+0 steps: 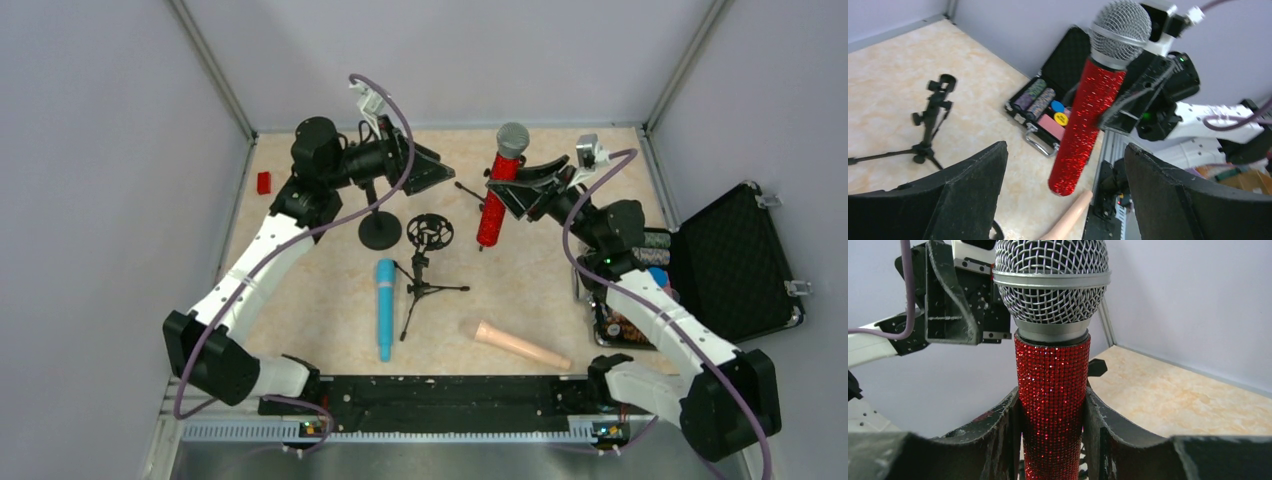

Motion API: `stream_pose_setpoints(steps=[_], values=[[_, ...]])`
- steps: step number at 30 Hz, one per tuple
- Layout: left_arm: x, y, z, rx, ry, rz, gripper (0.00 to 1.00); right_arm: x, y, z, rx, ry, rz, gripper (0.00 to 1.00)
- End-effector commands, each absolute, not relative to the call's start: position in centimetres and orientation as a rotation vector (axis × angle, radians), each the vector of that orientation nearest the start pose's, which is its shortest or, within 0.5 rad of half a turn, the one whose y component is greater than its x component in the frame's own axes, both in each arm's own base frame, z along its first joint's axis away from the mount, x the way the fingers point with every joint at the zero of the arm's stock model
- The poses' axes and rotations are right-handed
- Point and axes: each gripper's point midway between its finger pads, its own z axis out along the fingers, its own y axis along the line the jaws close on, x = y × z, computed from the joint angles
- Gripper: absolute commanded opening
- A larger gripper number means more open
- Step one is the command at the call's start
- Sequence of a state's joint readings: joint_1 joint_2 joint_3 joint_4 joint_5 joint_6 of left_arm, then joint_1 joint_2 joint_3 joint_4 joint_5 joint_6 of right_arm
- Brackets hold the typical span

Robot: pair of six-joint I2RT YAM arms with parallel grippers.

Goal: Attach the microphones to the stand

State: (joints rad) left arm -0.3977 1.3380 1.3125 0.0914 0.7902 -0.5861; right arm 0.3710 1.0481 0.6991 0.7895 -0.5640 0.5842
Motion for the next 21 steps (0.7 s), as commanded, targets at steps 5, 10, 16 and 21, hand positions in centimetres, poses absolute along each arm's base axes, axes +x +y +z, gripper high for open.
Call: stream_pose_setpoints(steps=[5, 10, 16, 21], values=[[26.8, -32.1, 39.0, 0.846, 1.505, -1.507, 0.91, 27.9, 23.4, 42.7, -0.36, 1.027, 1.26, 0.0], [25.0, -33.4, 36.6, 0.94, 1.513, -1.508, 0.91, 28.2, 24.1, 42.7, -0.369, 1.015, 1.304, 0.0], [24.2, -34.5, 34.7, 0.974, 1.542, -1.511, 0.91, 28.4, 24.5, 43.0, -0.335, 0.99, 1.325, 0.0], [23.9, -35.8, 33.2, 0.977, 1.583, -1.54, 0.86, 28.4, 24.5, 43.1, -0.3, 0.986, 1.352, 0.0]])
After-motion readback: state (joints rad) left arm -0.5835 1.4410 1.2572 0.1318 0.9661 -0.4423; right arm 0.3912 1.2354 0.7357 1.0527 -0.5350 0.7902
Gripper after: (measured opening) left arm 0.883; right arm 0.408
